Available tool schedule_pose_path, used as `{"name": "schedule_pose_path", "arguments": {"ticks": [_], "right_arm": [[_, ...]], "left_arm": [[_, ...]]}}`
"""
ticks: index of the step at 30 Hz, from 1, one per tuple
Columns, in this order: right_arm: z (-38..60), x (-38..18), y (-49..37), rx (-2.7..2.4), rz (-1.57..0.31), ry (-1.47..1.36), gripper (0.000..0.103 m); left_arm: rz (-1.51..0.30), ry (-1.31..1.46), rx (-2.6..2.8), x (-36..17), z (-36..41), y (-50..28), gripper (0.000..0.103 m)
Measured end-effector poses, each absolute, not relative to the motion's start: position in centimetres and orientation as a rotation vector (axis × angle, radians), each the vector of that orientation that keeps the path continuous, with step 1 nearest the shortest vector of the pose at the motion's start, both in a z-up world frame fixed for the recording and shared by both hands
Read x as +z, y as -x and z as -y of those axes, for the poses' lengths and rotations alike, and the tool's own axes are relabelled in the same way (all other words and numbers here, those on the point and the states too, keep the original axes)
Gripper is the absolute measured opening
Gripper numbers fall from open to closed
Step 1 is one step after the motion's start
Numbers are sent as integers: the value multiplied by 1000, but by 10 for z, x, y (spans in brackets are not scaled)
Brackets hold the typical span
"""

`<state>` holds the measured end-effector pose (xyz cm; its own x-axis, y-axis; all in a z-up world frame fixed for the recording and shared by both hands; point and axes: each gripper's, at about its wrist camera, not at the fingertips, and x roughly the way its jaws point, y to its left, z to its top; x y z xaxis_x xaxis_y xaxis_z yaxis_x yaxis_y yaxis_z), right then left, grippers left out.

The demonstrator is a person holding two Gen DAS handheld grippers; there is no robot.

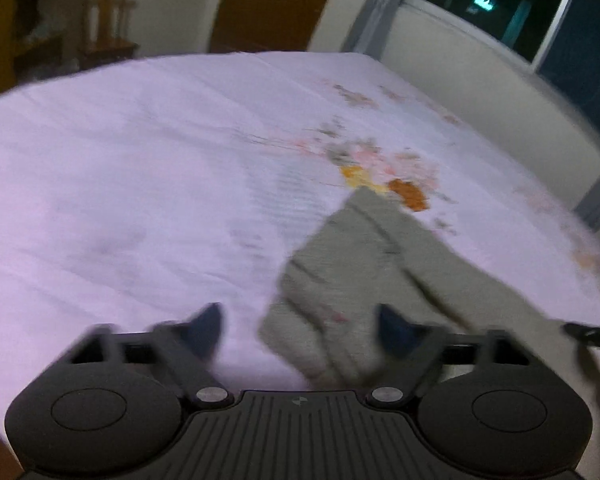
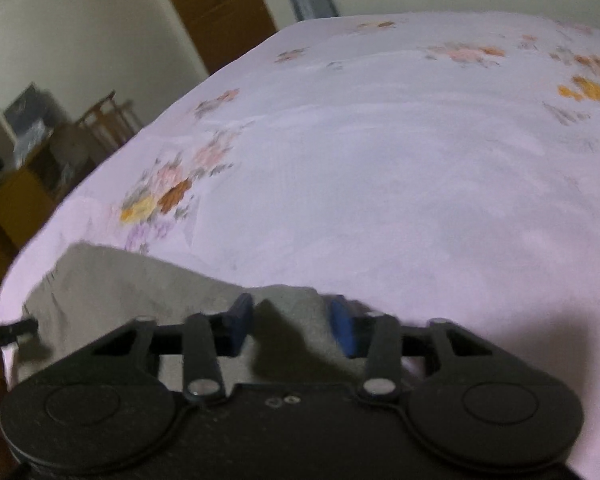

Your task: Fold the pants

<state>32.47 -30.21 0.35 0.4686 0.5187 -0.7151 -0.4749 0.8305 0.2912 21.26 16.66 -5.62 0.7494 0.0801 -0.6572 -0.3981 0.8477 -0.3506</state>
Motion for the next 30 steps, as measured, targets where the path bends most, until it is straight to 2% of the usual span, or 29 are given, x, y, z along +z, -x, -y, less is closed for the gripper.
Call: {"name": "schedule_pose_path", "arguments": {"ticks": [2,9,13,17,24,26,30], "right_arm": [[297,8,-321,616,-869,-13,5],[298,17,-323,611,-801,-20,0],[285,-5,-324,570,-829,97,0],[282,-12,-327,499,-816,112,3],[277,23,-297,555,-720,7,3],[255,23,-285,651,-728,-21,8],[203,5,-282,717,-833,-31,6]], "left_arm": [[-668,491,264,-54,-162,-216,54],[-643,463,262,-49,-158,-210,46],[-680,399,298,-57,-150,-211,45],[-686,439,291,-54,-158,-212,48],[-594,210,339,-13,-129,-192,54],[-569,219,334,-9,-126,-194,65],[-659,206,317,-19,-122,-208,66]]}}
